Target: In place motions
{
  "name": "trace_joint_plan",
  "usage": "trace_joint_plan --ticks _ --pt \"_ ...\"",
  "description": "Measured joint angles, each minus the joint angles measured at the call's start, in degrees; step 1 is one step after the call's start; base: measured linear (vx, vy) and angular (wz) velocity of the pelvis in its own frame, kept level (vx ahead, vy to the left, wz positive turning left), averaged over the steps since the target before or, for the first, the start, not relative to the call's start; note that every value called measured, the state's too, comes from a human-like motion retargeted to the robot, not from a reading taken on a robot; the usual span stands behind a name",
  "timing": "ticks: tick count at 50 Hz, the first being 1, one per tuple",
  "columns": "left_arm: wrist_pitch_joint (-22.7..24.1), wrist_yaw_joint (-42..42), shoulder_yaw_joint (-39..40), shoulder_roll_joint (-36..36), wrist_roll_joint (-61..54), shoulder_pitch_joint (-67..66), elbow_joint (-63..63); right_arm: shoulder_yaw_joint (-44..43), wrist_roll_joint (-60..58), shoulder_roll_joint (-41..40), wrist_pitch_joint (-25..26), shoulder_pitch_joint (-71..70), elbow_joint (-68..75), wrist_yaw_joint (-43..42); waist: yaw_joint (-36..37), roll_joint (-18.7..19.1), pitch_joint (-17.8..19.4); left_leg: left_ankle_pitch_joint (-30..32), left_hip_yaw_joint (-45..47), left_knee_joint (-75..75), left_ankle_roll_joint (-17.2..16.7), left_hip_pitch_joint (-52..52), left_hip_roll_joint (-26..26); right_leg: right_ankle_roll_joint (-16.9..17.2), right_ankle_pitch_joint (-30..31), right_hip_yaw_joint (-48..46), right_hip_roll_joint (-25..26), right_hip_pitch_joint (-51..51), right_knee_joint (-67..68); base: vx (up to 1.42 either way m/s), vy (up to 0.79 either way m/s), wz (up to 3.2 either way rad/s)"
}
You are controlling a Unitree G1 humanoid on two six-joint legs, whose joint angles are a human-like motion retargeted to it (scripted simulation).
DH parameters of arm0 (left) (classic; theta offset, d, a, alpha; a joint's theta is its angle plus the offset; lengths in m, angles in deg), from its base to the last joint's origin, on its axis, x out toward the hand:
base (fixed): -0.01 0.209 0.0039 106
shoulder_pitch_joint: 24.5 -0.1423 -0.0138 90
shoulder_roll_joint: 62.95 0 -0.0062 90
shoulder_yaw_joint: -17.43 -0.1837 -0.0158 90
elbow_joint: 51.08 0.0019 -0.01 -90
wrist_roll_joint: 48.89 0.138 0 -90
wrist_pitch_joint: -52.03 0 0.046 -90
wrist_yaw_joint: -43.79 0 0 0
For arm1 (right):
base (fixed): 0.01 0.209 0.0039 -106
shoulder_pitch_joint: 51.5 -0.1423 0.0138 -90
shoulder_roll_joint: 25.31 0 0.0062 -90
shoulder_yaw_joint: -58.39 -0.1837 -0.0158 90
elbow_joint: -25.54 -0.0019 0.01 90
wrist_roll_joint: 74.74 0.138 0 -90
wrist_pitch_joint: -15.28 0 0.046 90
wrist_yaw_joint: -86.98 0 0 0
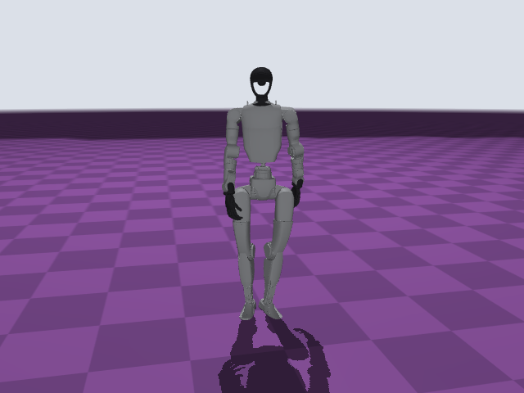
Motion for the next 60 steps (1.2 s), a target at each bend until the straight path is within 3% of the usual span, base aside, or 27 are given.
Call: trace_joint_plan --ticks 6,15,20,22,25,27,30,33,37,40,45,47,50,55,60 --pt "-2.0 0.9 -2.7 2.2 5.0 0.5 0.6 -1.3 0.7 0.2 0.5 0.6 1.9 1.0 0.3 -0.6 0.1 0.3 -1.5 0.2 0.2 -0.1 -0.3 -0.1 -0.3 -1.3 -0.1 0.7 -0.1 0.01 0.0 0.19" --pt "0.2 8.3 -5.9 -2.7 2.4 8.4 -3.1 -2.9 -1.9 0.9 2.9 6.2 11.1 -2.2 -0.3 -0.3 -0.2 0.4 0.0 -0.2 0.0 0.0 0.5 -0.5 0.3 -0.2 0.6 -0.1 0.1 -0.01 -0.01 -0.13" --pt "0.3 4.0 -10.7 -3.4 3.8 14.3 -5.7 -4.5 -3.3 2.1 4.2 10.0 15.8 -3.7 -0.5 0.2 -0.4 0.3 2.8 -0.5 -0.4 -0.3 1.6 -1.0 0.7 2.6 1.5 -1.0 0.2 -0.06 -0.06 -0.9" --pt "0.3 -0.7 -11.1 -2.6 5.3 16.7 -6.8 -4.6 -3.6 2.7 4.4 11.0 17.1 -3.5 11.3 0.2 -0.8 -1.0 16.1 -1.0 -2.0 1.2 4.4 -1.1 0.6 16.3 4.3 0.3 -0.8 -0.09 -0.08 -4.71" --pt "0.4 -6.6 -12.3 -2.2 7.0 19.5 -8.3 -6.8 -2.7 3.6 4.6 13.1 18.4 -3.1 17.1 1.5 -1.0 -1.5 22.9 -0.7 -3.3 2.3 7.6 0.5 0.7 23.5 5.1 2.3 -2.4 -0.06 -0.11 -2.07" --pt "0.0 -10.0 -13.4 -1.9 7.4 20.9 -9.7 -9.4 -0.8 4.1 4.8 14.3 18.9 -2.3 13.9 1.3 0.0 -1.5 20.0 -0.1 -3.3 2.5 7.2 0.1 1.5 20.4 4.8 1.5 -1.9 -0.03 -0.14 1.26" --pt "-0.2 -11.8 -13.8 -1.0 6.8 21.6 -12.7 -11.6 1.8 4.5 6.5 14.7 20.1 -2.0 -0.2 0.7 1.2 -1.1 7.1 2.2 -2.6 0.3 5.6 -1.2 1.4 7.2 3.0 -2.0 1.4 -0.01 -0.1 3.14" --pt "1.4 -9.6 -13.8 -0.1 6.7 20.8 -15.1 -11.6 2.5 4.9 7.2 14.7 21.1 -1.8 0.3 0.1 0.8 -2.7 7.5 7.9 -3.6 -1.9 7.4 -1.2 0.8 8.5 2.3 -2.6 2.4 -0.06 -0.09 0.25" --pt "3.6 -3.6 -13.3 0.5 6.6 19.3 -16.6 -11.1 1.5 4.8 7.0 13.9 20.1 -1.8 -0.3 -2.9 2.4 2.5 5.0 22.5 -0.5 -7.1 9.3 -0.8 0.3 7.6 -1.4 -2.4 3.8 -0.12 -0.05 0.4" --pt "5.1 1.3 -11.4 0.2 5.1 17.7 -15.0 -10.4 -0.4 4.7 6.3 13.4 18.3 -0.9 -0.9 -4.2 3.2 2.0 1.3 33.2 1.0 -15.3 9.6 -0.5 0.1 5.8 -3.7 -2.0 4.4 -0.1 -0.01 0.69" --pt "5.0 1.5 -6.6 -0.5 2.7 13.9 -9.1 -9.1 -1.8 4.7 5.1 11.7 15.7 -0.1 -6.4 -0.7 6.5 1.2 -10.6 23.6 -0.3 -27.2 1.4 -2.0 0.0 -3.8 -1.0 0.5 3.5 -0.07 0.02 1.31" --pt "4.0 -0.3 -4.7 -0.7 0.9 12.1 -7.3 -7.8 -1.9 4.9 4.7 10.9 14.5 0.4 -4.3 -3.0 9.6 3.5 -8.5 17.1 2.1 -32.5 -3.7 -3.5 0.3 -2.8 -1.8 2.3 4.3 -0.05 0.01 -0.25" --pt "2.5 -1.3 -2.1 -0.6 0.3 9.5 -4.7 -6.0 -3.2 5.1 4.0 9.2 13.0 1.6 5.6 -3.8 12.1 2.2 -6.7 9.3 2.3 -39.0 -2.8 -2.9 0.3 5.4 -2.3 5.3 3.6 -0.05 0.02 -1.97" --pt "2.4 -0.3 -0.3 -0.7 0.5 4.8 -2.4 -5.3 -3.6 4.6 3.4 7.7 9.8 1.0 9.5 -5.1 15.9 3.5 -6.7 5.6 4.5 -47.9 -3.3 -4.8 0.3 7.0 -3.0 7.2 4.9 0.01 0.02 -0.51" --pt "1.9 -1.0 -0.2 -0.2 1.9 2.3 -1.3 -5.3 -0.5 3.3 2.5 7.1 6.8 1.7 11.5 -6.2 18.8 4.5 -8.5 5.2 5.0 -49.2 -3.3 -5.1 -0.8 7.8 -4.1 8.6 6.9 0.0 0.0 -0.19"
